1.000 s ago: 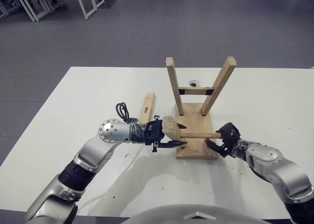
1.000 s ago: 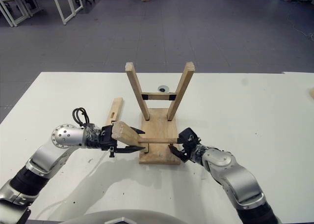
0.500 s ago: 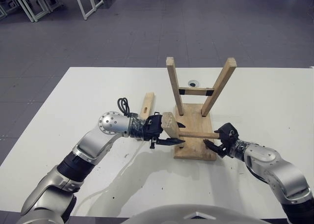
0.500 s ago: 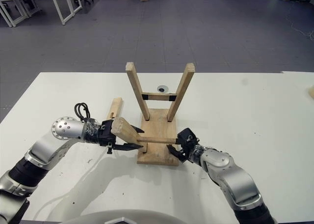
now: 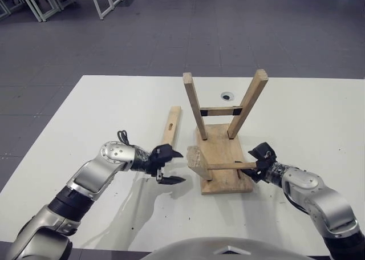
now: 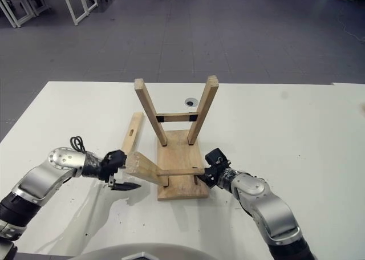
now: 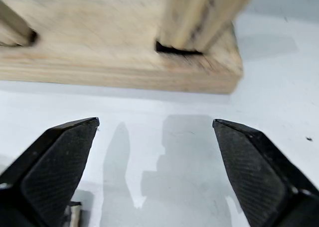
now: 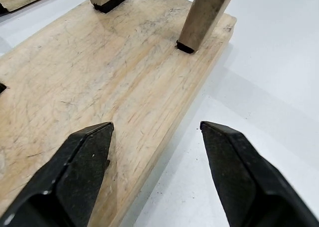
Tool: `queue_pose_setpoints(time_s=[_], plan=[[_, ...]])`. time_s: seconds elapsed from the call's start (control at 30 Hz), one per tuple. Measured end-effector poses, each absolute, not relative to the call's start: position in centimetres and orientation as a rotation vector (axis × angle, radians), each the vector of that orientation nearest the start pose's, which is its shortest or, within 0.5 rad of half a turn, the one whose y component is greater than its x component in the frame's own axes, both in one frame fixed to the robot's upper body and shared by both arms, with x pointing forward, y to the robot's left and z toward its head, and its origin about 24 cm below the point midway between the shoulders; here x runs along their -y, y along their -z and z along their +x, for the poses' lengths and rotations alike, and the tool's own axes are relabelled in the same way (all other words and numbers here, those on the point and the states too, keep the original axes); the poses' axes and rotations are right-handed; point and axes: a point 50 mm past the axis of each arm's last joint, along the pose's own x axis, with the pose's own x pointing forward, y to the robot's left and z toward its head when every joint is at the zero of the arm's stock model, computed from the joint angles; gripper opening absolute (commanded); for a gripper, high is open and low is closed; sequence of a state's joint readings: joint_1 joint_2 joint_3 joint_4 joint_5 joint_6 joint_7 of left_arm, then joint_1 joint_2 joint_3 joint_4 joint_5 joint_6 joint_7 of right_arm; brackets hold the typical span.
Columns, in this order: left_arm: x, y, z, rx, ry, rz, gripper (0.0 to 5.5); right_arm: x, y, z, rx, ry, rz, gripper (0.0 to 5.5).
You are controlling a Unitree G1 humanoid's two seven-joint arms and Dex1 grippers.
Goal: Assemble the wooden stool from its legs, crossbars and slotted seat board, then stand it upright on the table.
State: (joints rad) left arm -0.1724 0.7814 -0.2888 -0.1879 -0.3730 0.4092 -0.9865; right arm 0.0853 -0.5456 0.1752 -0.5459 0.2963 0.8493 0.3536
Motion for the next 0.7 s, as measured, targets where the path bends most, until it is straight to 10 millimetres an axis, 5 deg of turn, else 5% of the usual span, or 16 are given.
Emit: queue_pose_setpoints(time_s=[0.1,0.23,0.4,0.7], plan=[[-19.1,-9.0,24.4,-0.374,0.874,0.254,4.54,16.3,-6.1,20.1,-0.548,-0.573,-0.215,3.22],[-18.0,-6.1,24.1,-0.458,0.486,0.097,4.54,16.9,-6.5,20.6,-0.520,-0.494,-0.201,3.22],[-16.4,-2.7,23.2,-0.583,0.308,0.064,4.54,17.0,-6.7,20.8,-0.516,-0.472,-0.191,3.22],[-15.8,-1.5,23.5,-0.551,0.242,0.058,3.19,17.5,-7.3,21.3,-0.494,-0.439,-0.182,3.22]])
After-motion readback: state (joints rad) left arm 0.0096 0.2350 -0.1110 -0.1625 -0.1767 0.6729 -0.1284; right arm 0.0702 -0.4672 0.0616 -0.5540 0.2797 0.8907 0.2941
